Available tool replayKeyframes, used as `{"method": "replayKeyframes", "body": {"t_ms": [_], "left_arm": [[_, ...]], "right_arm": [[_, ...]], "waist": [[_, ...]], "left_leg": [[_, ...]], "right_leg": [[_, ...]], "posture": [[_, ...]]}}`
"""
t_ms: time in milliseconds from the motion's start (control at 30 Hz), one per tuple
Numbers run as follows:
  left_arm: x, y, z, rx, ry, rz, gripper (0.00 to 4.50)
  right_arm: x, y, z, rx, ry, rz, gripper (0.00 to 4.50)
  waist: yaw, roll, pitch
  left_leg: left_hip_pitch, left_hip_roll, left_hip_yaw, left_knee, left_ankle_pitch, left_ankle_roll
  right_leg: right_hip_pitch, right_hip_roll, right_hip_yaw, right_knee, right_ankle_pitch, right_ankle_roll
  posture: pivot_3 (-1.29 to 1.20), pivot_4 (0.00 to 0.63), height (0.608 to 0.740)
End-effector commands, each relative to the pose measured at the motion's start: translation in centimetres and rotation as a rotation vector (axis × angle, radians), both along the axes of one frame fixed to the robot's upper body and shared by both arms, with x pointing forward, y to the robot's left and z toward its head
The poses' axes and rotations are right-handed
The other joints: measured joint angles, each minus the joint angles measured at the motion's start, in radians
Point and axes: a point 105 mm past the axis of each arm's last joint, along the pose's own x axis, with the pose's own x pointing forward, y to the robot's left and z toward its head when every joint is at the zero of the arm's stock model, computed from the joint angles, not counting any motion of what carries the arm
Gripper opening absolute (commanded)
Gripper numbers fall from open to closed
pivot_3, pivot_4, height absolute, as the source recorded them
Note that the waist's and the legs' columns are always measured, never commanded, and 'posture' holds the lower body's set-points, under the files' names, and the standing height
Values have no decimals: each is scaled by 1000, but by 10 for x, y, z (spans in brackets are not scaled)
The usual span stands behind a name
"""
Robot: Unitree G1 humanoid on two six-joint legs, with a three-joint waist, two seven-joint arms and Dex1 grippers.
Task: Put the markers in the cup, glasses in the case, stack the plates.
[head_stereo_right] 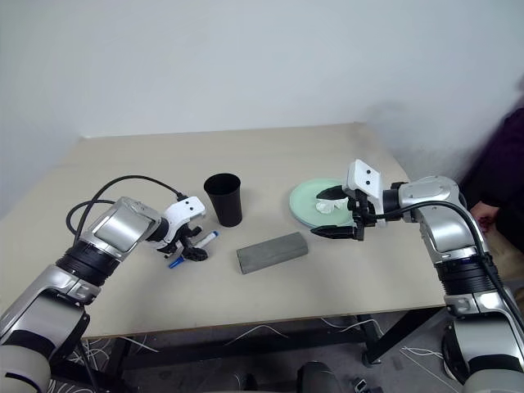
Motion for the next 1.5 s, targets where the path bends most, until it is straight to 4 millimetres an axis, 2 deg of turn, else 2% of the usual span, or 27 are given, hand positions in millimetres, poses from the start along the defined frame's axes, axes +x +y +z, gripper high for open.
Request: {"method": "replayKeyframes", "body": {"t_ms": [33,333,633,733,1067,1100,1500], "left_arm": [[8,-6,14,-2,-49,-21,4443],[6,-10,11,-9,-36,-27,4443],[2,-2,2,21,5,-5,4443],[-1,1,-1,29,23,1,3823],[-7,15,-13,86,69,11,233],[-8,16,-14,89,70,12,69],[-13,13,-19,94,59,-38,70]], "right_arm": [[1,2,19,19,-61,11,4500],[2,2,20,16,-62,18,4500],[2,2,20,14,-63,18,4500],[2,2,21,14,-64,17,4500],[0,1,20,14,-62,14,4500],[0,1,20,14,-62,14,4500],[-1,1,20,16,-62,14,4500]], "waist": [[0,0,0],[0,0,0],[0,0,0],[0,0,0],[-1,0,0],[-1,0,0],[-2,0,0]], "left_leg": [[0,0,0,0,0,0],[0,0,0,0,0,0],[0,0,0,0,0,0],[0,0,0,0,0,0],[1,0,0,0,0,0],[1,0,0,0,0,0],[4,1,1,1,0,0]], "right_leg": [[0,0,0,0,0,0],[0,0,0,0,0,0],[0,0,0,0,0,0],[0,0,0,0,0,0],[0,0,0,1,0,0],[0,0,0,1,0,0],[0,1,0,8,0,0]], "posture": [[0,0,727],[0,0,727],[0,0,727],[0,0,727],[0,0,727],[0,0,727],[0,0,727]]}}
